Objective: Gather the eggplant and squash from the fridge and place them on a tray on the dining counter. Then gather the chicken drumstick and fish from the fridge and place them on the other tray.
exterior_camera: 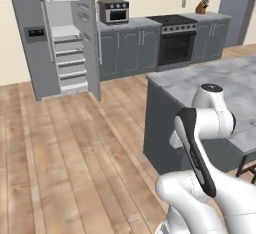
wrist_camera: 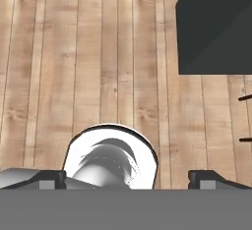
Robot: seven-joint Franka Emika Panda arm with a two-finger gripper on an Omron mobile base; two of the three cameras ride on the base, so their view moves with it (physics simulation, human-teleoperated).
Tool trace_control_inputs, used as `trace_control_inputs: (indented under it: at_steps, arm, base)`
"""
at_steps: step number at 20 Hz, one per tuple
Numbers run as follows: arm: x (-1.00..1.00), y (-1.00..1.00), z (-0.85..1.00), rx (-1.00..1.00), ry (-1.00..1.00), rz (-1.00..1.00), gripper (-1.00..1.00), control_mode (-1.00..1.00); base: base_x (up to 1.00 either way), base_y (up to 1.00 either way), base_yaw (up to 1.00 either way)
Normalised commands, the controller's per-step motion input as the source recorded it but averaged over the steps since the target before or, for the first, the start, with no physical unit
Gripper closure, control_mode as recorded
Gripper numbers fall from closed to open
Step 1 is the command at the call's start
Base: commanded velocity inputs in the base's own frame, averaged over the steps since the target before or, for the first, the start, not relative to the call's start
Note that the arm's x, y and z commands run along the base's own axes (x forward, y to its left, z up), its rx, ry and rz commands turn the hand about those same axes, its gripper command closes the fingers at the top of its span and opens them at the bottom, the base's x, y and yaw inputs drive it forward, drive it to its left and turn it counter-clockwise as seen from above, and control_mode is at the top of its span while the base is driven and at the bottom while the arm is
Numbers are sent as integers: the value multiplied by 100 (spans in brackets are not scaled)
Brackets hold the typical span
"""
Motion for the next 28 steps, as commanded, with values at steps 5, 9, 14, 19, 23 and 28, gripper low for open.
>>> trace_control_inputs:
  at_steps: [5,9,14,19,23,28]
  arm:
    - [0,0,0,0,0,0,-100,100]
    - [0,0,0,0,0,0,-100,100]
    - [0,0,0,0,0,0,-100,100]
    - [0,0,0,0,0,0,-100,100]
    - [0,0,0,0,0,0,-100,100]
    - [0,0,0,0,0,0,-100,100]
  base:
    - [97,100,0]
    - [100,100,-3]
    - [100,100,-1]
    - [100,98,-6]
    - [100,69,-18]
    - [100,15,-19]
